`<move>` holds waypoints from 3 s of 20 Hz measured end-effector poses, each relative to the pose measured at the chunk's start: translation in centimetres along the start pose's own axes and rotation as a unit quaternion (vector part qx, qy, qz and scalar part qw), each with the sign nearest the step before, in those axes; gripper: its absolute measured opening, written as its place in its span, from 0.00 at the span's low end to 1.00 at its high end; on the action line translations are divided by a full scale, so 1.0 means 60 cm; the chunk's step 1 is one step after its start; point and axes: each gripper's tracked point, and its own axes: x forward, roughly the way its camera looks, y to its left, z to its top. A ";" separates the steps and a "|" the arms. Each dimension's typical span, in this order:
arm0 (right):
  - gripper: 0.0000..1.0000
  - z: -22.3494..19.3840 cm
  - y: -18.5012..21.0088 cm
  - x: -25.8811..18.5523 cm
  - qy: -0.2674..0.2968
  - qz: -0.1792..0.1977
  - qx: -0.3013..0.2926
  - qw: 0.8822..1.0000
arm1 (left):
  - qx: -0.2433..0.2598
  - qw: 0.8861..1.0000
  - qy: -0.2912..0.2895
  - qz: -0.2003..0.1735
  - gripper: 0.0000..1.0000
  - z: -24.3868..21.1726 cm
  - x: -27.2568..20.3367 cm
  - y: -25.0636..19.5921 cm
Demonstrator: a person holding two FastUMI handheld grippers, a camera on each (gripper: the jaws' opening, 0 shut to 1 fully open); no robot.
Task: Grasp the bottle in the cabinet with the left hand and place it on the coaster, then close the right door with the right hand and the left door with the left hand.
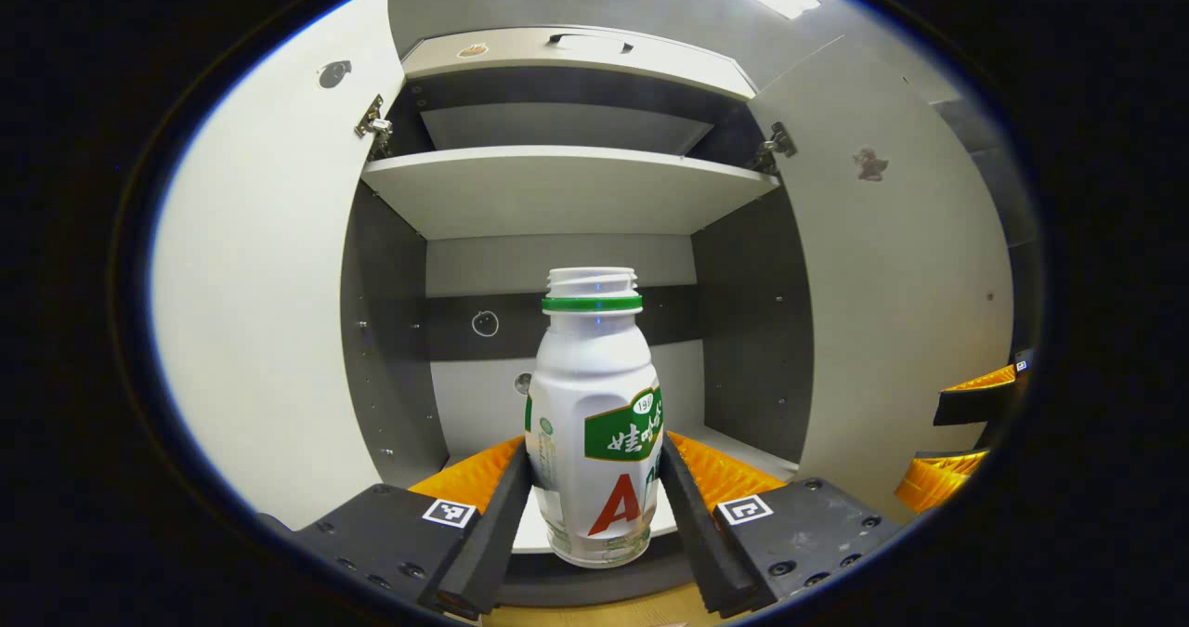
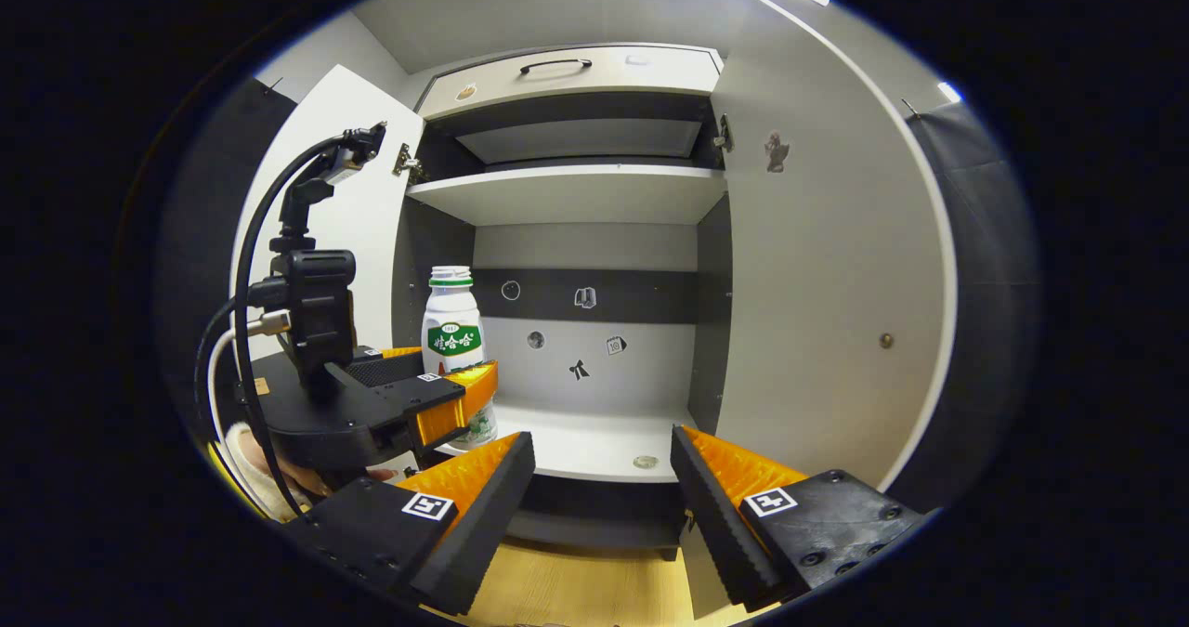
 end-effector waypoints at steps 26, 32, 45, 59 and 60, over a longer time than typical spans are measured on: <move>0.97 -0.200 -0.154 -0.213 0.042 -0.145 -0.037 0.988 | -0.068 0.994 0.064 -0.063 0.80 -0.397 -0.305 -0.173; 0.97 -0.269 -0.142 -0.207 0.056 -0.112 -0.046 0.991 | -0.049 0.996 0.066 -0.044 0.80 -0.479 -0.326 -0.192; 0.97 -0.364 -0.168 -0.213 0.086 -0.119 -0.023 0.989 | -0.049 0.991 0.110 -0.055 0.80 -0.610 -0.374 -0.262; 0.97 -0.396 -0.158 -0.226 0.113 -0.123 -0.030 0.985 | -0.025 0.991 0.121 -0.056 0.84 -0.667 -0.402 -0.262; 0.97 -0.397 -0.154 -0.226 0.114 -0.123 -0.030 0.985 | -0.025 0.991 0.119 -0.054 0.84 -0.668 -0.404 -0.260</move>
